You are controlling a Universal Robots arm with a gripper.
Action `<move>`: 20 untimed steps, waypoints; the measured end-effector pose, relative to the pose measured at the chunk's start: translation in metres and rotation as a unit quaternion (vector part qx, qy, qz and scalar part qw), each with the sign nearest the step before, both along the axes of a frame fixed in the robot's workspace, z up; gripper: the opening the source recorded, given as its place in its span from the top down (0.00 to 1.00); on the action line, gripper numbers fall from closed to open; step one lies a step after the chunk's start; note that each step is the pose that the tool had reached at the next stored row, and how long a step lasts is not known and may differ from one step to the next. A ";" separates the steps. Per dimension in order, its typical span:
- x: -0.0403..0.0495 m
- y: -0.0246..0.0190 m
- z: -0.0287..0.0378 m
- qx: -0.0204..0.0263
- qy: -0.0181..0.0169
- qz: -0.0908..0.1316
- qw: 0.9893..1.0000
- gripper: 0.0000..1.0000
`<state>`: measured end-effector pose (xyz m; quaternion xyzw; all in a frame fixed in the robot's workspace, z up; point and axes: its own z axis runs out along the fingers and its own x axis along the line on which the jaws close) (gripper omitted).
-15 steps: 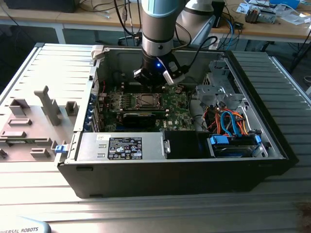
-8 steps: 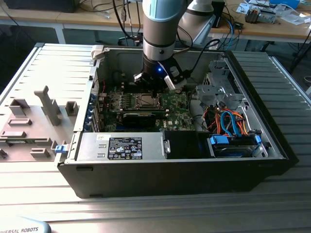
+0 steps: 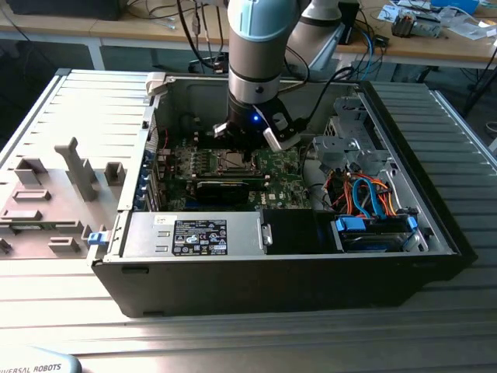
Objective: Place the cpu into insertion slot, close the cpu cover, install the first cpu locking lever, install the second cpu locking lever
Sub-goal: 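Install the second cpu locking lever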
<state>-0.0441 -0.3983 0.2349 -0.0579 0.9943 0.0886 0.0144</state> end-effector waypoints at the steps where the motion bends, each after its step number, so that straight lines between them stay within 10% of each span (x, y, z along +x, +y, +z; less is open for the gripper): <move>1: 0.0000 -0.0016 -0.0001 0.000 0.000 0.000 1.000 0.89; 11: -0.0091 -0.0213 -0.0008 0.005 0.000 0.000 1.000 0.89; 14: -0.0158 -0.0223 -0.0020 0.018 0.000 0.000 1.000 0.89; 20: -0.0246 -0.0228 -0.0060 0.019 0.000 0.000 1.000 0.89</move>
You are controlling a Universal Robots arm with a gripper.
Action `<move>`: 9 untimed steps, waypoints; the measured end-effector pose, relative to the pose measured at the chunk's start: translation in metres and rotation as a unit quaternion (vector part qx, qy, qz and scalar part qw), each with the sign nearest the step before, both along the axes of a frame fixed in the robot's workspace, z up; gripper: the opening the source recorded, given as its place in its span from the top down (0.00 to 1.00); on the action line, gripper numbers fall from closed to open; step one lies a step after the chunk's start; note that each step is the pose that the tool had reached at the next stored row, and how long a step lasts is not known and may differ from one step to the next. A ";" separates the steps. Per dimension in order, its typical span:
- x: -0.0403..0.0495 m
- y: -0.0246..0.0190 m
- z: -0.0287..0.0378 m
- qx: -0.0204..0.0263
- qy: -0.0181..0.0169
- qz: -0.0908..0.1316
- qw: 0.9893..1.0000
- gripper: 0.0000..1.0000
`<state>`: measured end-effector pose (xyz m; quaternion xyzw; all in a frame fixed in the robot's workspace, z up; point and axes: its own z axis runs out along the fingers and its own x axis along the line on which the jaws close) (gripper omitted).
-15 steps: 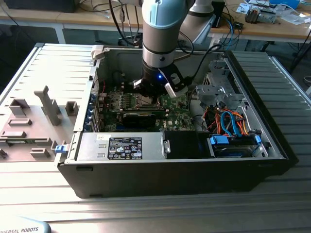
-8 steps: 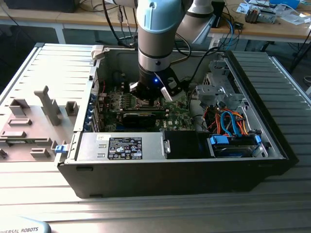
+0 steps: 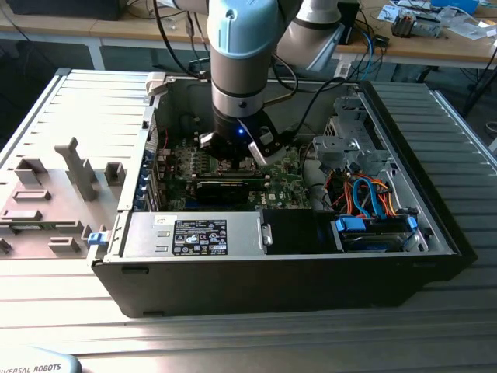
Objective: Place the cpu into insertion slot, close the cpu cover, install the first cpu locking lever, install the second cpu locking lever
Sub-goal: 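Install the second cpu locking lever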
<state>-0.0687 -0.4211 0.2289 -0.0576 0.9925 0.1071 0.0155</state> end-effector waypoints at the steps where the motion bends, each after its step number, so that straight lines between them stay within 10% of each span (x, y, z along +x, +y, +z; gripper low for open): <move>1: -0.0017 0.0000 -0.0011 0.000 0.000 0.000 1.000 0.89; 9: -0.0187 -0.0001 -0.0114 0.000 0.000 0.000 1.000 0.89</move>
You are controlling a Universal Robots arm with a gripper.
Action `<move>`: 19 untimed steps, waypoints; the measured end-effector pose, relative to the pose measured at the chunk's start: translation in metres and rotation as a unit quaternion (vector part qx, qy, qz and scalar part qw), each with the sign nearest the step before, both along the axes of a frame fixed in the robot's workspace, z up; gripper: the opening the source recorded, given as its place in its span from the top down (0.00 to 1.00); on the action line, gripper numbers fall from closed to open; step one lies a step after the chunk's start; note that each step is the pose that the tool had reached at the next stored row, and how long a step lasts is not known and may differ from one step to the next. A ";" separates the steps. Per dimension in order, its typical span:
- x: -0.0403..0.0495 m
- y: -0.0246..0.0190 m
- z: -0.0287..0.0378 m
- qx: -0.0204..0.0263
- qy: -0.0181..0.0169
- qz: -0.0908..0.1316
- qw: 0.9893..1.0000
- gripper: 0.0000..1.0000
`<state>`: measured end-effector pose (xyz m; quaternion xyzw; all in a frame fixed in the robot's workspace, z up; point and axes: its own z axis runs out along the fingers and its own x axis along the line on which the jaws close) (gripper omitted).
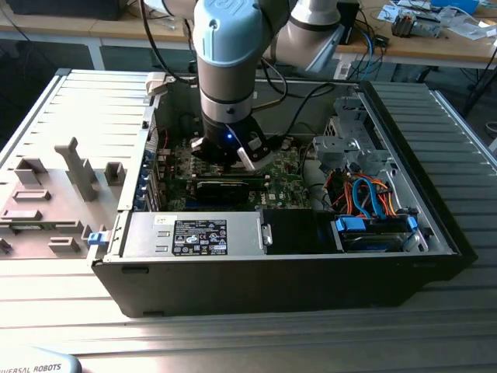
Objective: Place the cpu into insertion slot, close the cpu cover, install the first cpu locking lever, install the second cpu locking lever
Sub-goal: 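Install the second cpu locking lever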
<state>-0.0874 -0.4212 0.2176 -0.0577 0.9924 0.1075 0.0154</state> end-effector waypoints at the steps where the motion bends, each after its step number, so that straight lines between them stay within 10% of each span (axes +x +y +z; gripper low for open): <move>1: -0.0059 0.0001 -0.0029 0.000 0.000 0.000 1.000 0.89; 19: -0.0294 0.0047 -0.0181 0.009 0.000 0.001 1.000 0.89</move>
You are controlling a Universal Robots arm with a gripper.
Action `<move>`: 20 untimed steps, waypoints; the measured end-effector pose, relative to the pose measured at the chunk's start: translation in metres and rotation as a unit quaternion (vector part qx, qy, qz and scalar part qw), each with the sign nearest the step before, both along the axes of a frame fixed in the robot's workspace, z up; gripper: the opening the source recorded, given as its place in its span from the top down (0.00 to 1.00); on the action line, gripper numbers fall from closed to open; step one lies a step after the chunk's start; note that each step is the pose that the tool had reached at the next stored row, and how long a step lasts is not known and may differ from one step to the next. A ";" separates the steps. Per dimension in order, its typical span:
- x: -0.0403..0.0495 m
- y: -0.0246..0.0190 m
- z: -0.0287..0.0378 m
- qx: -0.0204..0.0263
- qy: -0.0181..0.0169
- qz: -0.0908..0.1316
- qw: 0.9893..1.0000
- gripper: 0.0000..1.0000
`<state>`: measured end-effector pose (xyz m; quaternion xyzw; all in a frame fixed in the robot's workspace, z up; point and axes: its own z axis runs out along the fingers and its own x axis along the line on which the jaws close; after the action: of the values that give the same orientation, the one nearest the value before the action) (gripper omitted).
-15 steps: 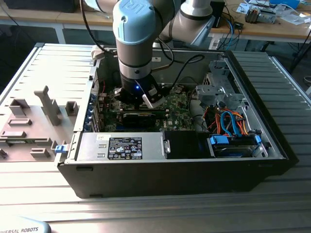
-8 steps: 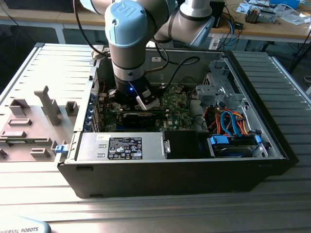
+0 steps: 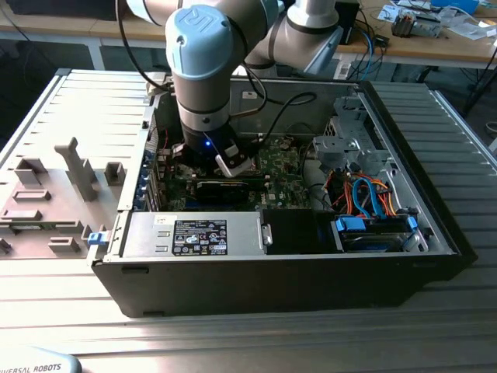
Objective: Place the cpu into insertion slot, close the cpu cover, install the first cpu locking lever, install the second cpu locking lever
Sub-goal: 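Install the second cpu locking lever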
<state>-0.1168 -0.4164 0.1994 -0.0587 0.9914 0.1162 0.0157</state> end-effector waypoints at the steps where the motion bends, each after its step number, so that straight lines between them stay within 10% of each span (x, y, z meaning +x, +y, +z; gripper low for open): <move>1: 0.0000 0.0007 -0.0005 0.000 0.000 0.000 1.000 0.89; 8: 0.0001 0.0075 -0.0052 0.002 0.000 0.002 1.000 0.89; 20: 0.0078 0.0068 -0.0048 0.002 0.000 0.004 1.000 0.89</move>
<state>-0.1090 -0.4096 0.1946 -0.0626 0.9909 0.1179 0.0153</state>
